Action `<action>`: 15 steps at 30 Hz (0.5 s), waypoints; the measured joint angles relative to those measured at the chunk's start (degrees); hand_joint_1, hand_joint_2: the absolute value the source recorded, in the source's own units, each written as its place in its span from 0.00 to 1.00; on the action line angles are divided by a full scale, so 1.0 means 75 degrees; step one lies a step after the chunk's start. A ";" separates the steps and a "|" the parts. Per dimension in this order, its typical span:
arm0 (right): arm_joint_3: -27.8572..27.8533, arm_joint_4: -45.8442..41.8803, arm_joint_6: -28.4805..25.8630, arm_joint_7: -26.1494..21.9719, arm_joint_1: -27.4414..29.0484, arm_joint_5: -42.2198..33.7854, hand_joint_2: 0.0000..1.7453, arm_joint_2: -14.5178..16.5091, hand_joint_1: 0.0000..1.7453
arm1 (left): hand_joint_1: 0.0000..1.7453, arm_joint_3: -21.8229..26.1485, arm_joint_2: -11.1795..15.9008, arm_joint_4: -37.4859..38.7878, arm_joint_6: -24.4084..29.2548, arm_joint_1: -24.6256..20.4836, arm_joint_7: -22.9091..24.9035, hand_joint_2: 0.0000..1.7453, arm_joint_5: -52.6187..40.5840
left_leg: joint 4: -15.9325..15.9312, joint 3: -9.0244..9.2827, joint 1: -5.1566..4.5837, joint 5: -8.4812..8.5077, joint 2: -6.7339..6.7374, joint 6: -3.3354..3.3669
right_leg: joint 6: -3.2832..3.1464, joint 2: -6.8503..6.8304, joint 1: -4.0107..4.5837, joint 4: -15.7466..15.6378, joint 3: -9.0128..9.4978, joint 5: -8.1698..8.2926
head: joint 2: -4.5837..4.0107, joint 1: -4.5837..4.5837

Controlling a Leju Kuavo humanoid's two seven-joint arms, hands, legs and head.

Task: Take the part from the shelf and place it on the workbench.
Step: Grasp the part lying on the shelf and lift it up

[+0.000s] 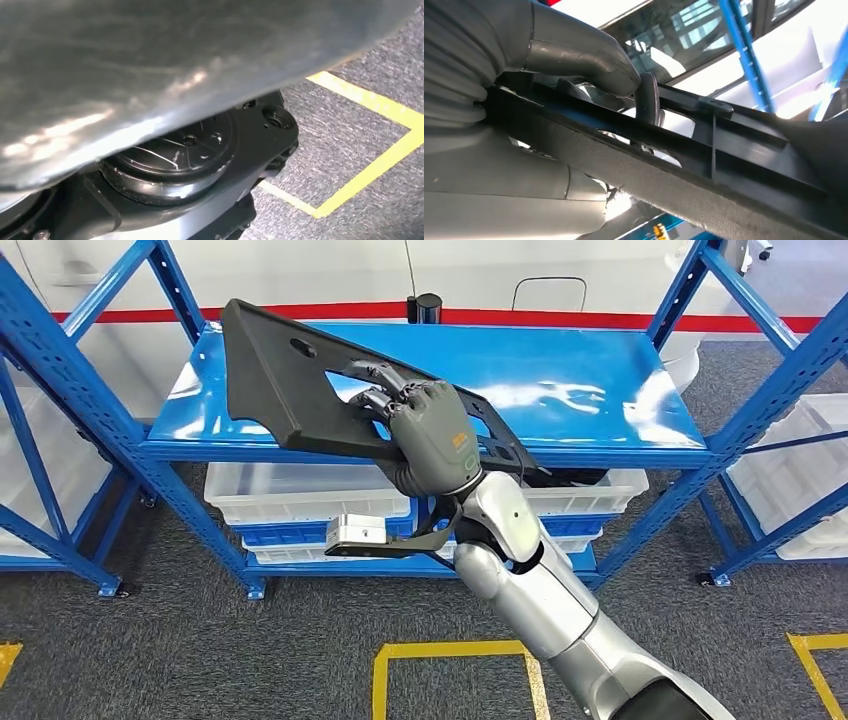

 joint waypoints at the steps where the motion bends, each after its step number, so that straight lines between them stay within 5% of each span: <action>1: 0.0002 -0.0002 -0.0003 -0.0002 -0.0002 -0.0018 1.00 -0.0008 1.00 | 0.00 0.0000 0.0003 0.0000 -0.0011 0.0001 0.0001 0.00 0.0000 | -0.0013 -0.0068 -0.0007 0.0067 0.0011 0.0107 | 0.0013 0.0004 -0.0004 0.0113 -0.0090 -0.0104 | 0.0000 0.0017; 3: 0.0006 -0.0009 -0.0001 0.0000 -0.0019 -0.0057 1.00 -0.0025 1.00 | 0.00 0.0000 0.0014 0.0001 -0.0045 0.0006 0.0020 0.00 0.0001 | -0.0031 -0.0237 -0.0016 0.0213 0.0031 0.0271 | -0.0062 0.0014 -0.0007 0.0795 -0.0402 -0.0612 | 0.0000 0.0054; 5: 0.0015 -0.0014 0.0024 0.0027 -0.0036 -0.0083 1.00 -0.0035 1.00 | 0.00 -0.0001 0.0027 0.0001 -0.0099 0.0015 0.0065 0.00 0.0003 | -0.0029 -0.0429 -0.0055 0.0355 0.0036 0.0336 | -0.0122 0.0019 0.0004 0.1805 -0.0705 -0.1145 | 0.0000 0.0082; 7: 0.0023 -0.0014 0.0054 0.0051 -0.0050 -0.0127 1.00 -0.0041 1.00 | 0.00 -0.0002 0.0050 0.0001 -0.0173 0.0028 0.0111 0.00 0.0004 | -0.0027 -0.0615 -0.0097 0.0501 0.0037 0.0347 | -0.0065 0.0019 0.0020 0.2173 -0.0645 -0.1240 | 0.0000 0.0084; 9: 0.0029 -0.0014 0.0069 0.0034 -0.0099 -0.0194 1.00 -0.0038 1.00 | 0.00 -0.0005 0.0084 0.0001 -0.0250 0.0044 0.0138 0.00 0.0009 | -0.0025 -0.0774 -0.0122 0.0644 0.0034 0.0329 | -0.0010 0.0020 0.0065 0.1449 -0.0031 -0.1002 | 0.0000 0.0085; 12: 0.0034 -0.0012 0.0109 -0.0001 -0.0227 -0.0246 1.00 0.0002 1.00 | 0.00 -0.0012 0.0126 -0.0002 -0.0321 0.0081 0.0160 0.00 0.0013 | -0.0042 -0.0897 -0.0136 0.0840 0.0043 0.0232 | -0.0125 0.0011 0.0177 0.0032 0.0934 -0.0938 | 0.0000 0.0082; 15: 0.0034 0.0003 0.0141 -0.0004 -0.0299 -0.0258 1.00 0.0020 1.00 | 0.00 -0.0041 0.0179 0.0007 -0.0387 0.0154 0.0176 0.00 0.0014 | -0.0127 -0.0907 -0.0112 0.0997 0.0062 0.0070 | -0.0241 0.0014 0.0184 -0.0199 0.0915 -0.0822 | 0.0000 0.0120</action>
